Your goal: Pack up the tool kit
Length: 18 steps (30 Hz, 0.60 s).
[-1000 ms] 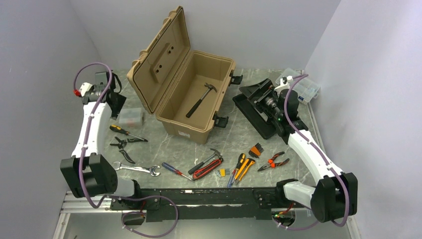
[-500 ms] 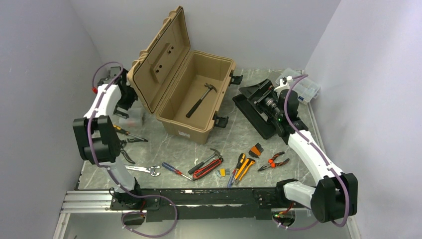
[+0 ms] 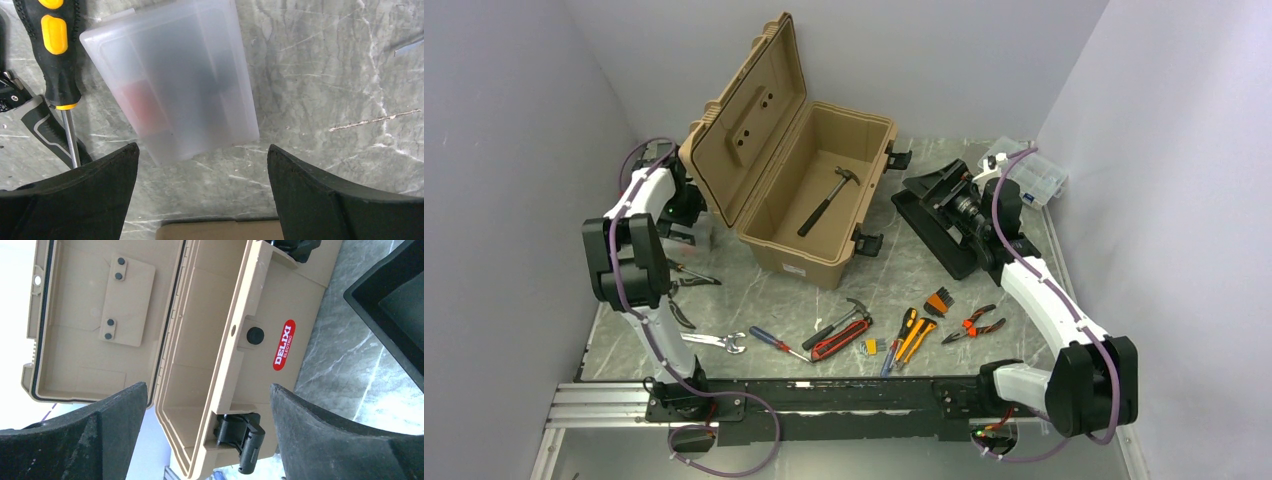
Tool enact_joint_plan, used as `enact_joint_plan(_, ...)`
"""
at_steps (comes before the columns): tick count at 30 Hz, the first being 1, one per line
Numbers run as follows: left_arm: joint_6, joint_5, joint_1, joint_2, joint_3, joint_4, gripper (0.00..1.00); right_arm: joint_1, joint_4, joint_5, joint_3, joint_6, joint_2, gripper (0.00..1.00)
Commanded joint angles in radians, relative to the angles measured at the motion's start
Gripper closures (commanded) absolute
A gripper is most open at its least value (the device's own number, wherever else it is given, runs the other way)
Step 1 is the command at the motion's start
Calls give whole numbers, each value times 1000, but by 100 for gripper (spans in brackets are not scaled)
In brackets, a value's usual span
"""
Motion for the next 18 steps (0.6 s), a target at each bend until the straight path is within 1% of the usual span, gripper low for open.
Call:
enact_joint_plan(1, -40, -9, 9, 14, 33, 4, 1, -7, 32, -27, 33, -16, 0, 7)
enact_joint_plan(7, -87, -13, 17, 77, 75, -89, 1, -11, 36, -33, 33, -6, 4, 7)
enact_joint_plan(10, -112, -17, 24, 77, 47, -76, 1, -13, 35, -33, 32, -4, 1, 7)
enact_joint_plan(12, -120, -12, 27, 70, 13, -37, 1, -13, 34, -34, 31, -4, -1, 7)
enact_joint_plan(18, -153, 25, 41, 87, -47, 26, 1, -14, 31, -36, 26, -1, -10, 7)
